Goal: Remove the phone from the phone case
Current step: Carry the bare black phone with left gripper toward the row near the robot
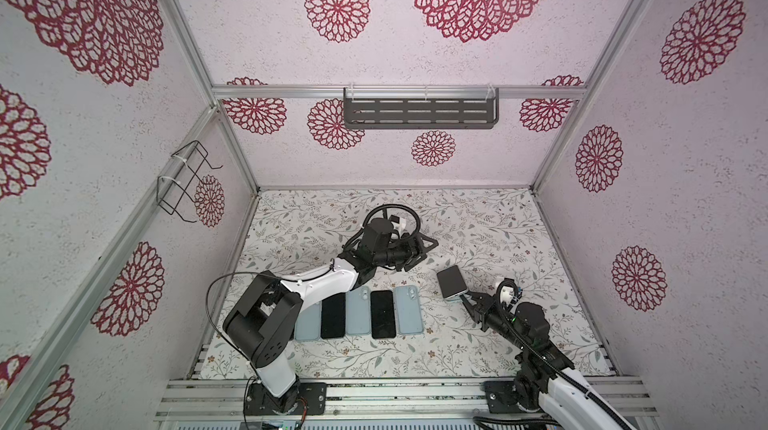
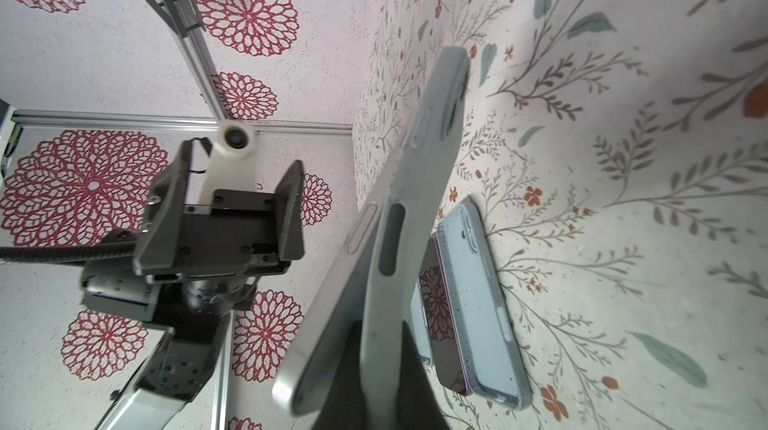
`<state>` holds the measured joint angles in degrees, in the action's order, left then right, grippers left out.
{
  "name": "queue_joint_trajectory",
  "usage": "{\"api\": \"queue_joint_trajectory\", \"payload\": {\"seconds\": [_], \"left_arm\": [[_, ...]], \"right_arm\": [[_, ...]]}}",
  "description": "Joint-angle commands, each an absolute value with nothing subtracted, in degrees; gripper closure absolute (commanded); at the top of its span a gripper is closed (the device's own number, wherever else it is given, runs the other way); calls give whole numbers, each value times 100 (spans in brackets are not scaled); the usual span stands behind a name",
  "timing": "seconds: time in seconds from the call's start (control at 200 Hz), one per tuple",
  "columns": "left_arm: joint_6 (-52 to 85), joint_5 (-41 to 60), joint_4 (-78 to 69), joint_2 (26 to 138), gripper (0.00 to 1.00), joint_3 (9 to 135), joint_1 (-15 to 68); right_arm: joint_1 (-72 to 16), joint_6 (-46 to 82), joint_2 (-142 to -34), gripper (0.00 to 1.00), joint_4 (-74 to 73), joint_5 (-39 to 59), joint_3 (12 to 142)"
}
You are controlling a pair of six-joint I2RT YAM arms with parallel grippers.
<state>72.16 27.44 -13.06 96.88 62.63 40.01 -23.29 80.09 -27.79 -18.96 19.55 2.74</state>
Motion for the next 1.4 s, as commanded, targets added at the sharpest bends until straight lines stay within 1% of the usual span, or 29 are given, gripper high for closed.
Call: {"api": "queue_joint_trajectory", "payload": {"seconds": [0.0,0.23,0.355,0.56,0.701,0.806,0.956,1.101,1.246,1.396], "left_arm": [[5922,2466,-65,9301,28,6729,4259],[4302,2067,1716,9352,28,7552,4835],[3531,1573,2648,9545,28,8055,5232],[2716,965,3445,9916,29,8595,5836],[2343,473,3696,10128,32,8719,6177],[2234,302,3747,10262,34,8743,6306],[2120,-217,3913,10508,38,8929,6473],[2057,-723,3914,10665,42,9026,6571],[2027,-1008,3798,10736,44,9017,6583],[1957,-1316,3697,10852,49,9059,6667]], "right_arm": [[-2326,7955,-2735,100,-2386,1863,412],[-2329,7997,-2865,100,-2525,1854,301],[-2329,8025,-2859,100,-2532,1839,264],[-2326,8073,-2763,100,-2474,1832,202],[-2332,8085,-2685,100,-2394,1844,193],[-2329,8095,-2631,100,-2331,1834,185],[-2331,8125,-2589,100,-2321,1833,159],[-2330,8139,-2558,100,-2320,1837,149],[-2332,8175,-2498,100,-2331,1840,101],[-2329,8227,-2427,100,-2375,1836,55]]}}
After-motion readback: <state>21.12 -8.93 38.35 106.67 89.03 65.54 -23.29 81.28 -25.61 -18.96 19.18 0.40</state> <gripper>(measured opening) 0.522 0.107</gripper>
